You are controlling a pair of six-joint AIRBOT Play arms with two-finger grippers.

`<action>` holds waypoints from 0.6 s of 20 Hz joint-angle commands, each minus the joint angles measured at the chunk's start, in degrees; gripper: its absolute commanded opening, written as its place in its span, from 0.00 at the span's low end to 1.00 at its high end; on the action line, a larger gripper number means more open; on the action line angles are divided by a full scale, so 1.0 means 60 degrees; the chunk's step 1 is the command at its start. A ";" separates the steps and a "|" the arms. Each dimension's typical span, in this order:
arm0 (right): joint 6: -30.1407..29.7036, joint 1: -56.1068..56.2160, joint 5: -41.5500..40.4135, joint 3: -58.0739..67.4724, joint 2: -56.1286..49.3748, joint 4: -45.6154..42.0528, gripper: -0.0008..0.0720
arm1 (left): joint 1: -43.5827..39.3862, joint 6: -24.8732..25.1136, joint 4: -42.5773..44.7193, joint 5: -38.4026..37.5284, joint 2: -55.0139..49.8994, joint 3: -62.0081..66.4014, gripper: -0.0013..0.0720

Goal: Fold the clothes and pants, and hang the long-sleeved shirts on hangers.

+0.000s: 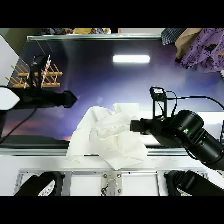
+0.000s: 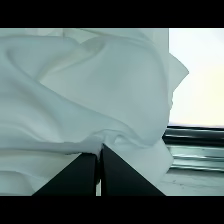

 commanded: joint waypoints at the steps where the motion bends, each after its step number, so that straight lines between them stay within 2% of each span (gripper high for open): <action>1: -0.0007 0.0011 0.0004 -0.0004 -0.0004 0.0025 0.04 | 0.1322 0.0095 0.1971 -0.0226 -0.1155 0.0794 0.76; 2: -0.0011 0.0011 0.0000 -0.0004 -0.0004 0.0025 0.04 | 0.1494 0.0106 0.2743 -0.0124 -0.1617 0.0987 0.77; 3: -0.0011 0.0011 0.0004 -0.0004 -0.0004 0.0025 0.04 | 0.1603 0.0197 0.3421 0.0073 -0.2051 0.1137 0.91; 4: -0.0011 0.0011 0.0000 -0.0004 -0.0004 0.0022 0.04 | 0.1690 0.0270 0.4091 0.0335 -0.2514 0.1290 0.98; 7: -0.0015 0.0011 0.0004 -0.0004 -0.0004 0.0022 0.04 | 0.1949 0.0266 0.5155 0.1184 -0.3898 0.1891 0.98; 12: -0.0011 0.0011 0.0000 -0.0004 -0.0004 0.0025 0.04 | 0.2725 0.0266 0.5370 0.2503 -0.6014 0.2885 0.98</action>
